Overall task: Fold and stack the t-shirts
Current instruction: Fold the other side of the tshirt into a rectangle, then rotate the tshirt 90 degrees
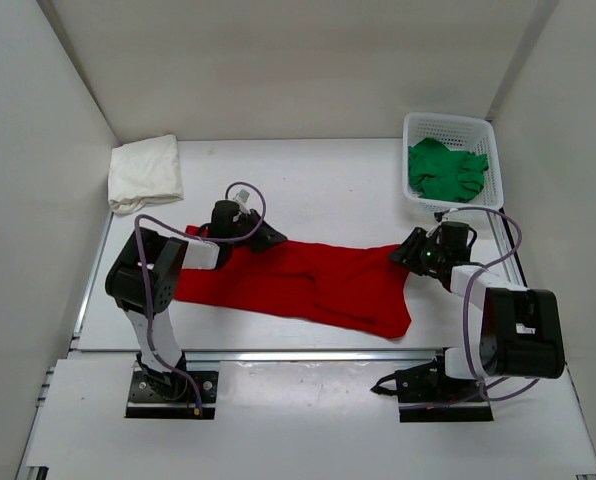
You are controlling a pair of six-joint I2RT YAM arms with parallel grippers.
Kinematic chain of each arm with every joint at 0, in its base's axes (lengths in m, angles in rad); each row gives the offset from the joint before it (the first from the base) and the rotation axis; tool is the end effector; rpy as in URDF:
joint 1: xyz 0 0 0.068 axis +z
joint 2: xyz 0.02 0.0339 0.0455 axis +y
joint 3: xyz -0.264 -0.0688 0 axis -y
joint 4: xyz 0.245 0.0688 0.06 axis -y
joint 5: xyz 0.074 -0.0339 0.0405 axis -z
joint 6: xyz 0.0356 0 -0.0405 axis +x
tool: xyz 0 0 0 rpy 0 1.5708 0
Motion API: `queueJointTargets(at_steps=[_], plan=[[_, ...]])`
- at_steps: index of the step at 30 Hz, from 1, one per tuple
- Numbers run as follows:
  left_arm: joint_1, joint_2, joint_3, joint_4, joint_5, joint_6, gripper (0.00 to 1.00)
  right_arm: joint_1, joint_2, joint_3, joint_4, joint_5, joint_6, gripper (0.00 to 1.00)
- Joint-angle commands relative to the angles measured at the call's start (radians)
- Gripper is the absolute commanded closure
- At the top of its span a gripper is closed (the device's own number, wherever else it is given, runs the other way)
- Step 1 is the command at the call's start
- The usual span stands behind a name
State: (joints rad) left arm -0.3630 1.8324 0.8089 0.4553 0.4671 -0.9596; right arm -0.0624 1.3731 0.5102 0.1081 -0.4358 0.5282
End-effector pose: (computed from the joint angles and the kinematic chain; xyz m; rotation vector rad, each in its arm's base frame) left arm 0.3273 -0.1415 0.1336 -0.3944 2.3161 -1.2214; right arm 0.2509 -0.0006 0.1524 0.4673 2.3066 0.7384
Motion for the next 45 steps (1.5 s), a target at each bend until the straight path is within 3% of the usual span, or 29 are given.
queueJointTargets(at_steps=[1,2,5,8,17,19,21,24,28,30,33,40,43,45], plan=[[0.005,0.020,-0.014,0.034,0.019,-0.005,0.89,-0.005,0.030,0.013,0.108,0.003,-0.002,0.67],[0.007,0.028,-0.016,0.039,0.027,-0.008,0.90,-0.002,0.041,0.023,0.104,0.002,0.003,0.68],[0.022,0.056,-0.020,0.054,0.028,-0.022,0.90,-0.001,0.093,0.063,0.088,0.000,-0.010,0.90],[0.044,0.067,-0.050,0.080,0.025,-0.036,0.90,-0.022,0.089,0.038,0.117,0.008,0.001,1.00],[0.088,0.062,-0.091,0.132,-0.005,-0.059,0.91,-0.116,0.123,0.114,0.078,-0.003,-0.010,1.00],[0.105,0.070,-0.089,0.140,-0.007,-0.064,0.91,-0.116,0.145,0.128,0.058,-0.009,-0.008,0.92],[0.108,0.064,-0.102,0.167,0.016,-0.090,0.92,-0.108,0.136,0.133,0.033,-0.014,-0.011,0.74],[0.091,0.012,-0.112,0.187,0.007,-0.114,0.90,-0.056,0.046,0.120,-0.011,0.025,-0.020,0.66],[0.026,-0.140,-0.126,0.129,-0.036,-0.065,0.89,0.080,-0.072,0.117,-0.096,0.132,-0.046,0.75],[-0.020,-0.246,-0.137,0.047,-0.068,-0.012,0.89,0.220,-0.062,0.108,-0.107,0.150,-0.034,0.86],[-0.096,-0.359,-0.172,-0.027,-0.114,0.054,0.87,0.353,0.041,0.126,-0.079,0.180,-0.008,0.92],[-0.044,-0.525,-0.270,-0.098,-0.019,0.076,0.81,0.397,0.429,0.445,-0.151,0.157,-0.053,1.00],[-0.045,-0.574,-0.293,-0.127,-0.007,0.096,0.77,0.378,0.682,0.729,-0.241,0.114,-0.088,1.00],[-0.059,-0.607,-0.301,-0.159,-0.030,0.125,0.74,0.368,0.844,1.086,-0.385,0.102,-0.129,1.00]])
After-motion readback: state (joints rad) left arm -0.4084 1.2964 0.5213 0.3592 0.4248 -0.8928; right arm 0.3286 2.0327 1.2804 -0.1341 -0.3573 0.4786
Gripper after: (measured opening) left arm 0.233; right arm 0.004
